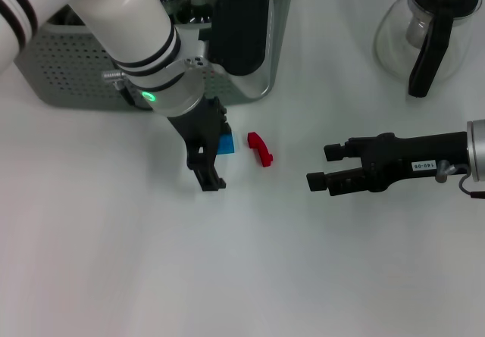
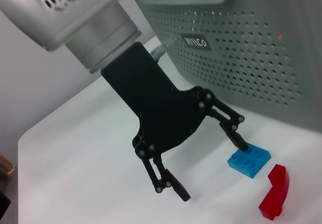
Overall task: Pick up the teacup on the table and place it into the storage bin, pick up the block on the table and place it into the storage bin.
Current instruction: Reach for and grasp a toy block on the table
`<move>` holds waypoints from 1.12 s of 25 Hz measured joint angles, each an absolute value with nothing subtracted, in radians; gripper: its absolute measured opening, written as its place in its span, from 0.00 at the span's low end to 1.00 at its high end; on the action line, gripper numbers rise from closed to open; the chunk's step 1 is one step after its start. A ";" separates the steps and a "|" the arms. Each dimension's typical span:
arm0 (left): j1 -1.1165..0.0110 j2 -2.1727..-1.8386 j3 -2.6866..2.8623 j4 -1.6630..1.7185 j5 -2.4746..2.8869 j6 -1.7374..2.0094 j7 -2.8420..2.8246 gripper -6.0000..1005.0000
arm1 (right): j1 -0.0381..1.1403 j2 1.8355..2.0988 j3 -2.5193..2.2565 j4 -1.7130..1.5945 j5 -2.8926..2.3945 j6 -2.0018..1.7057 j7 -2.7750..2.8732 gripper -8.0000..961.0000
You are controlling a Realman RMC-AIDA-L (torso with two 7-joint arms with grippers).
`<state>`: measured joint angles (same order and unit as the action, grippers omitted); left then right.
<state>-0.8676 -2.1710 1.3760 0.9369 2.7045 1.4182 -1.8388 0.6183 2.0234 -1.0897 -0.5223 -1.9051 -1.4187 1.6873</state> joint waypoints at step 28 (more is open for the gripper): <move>-0.881 -2.171 1.421 0.854 2.737 1.269 -1.881 0.78 | 0.619 2.027 -1.088 -0.522 -1.905 -1.397 1.675 0.94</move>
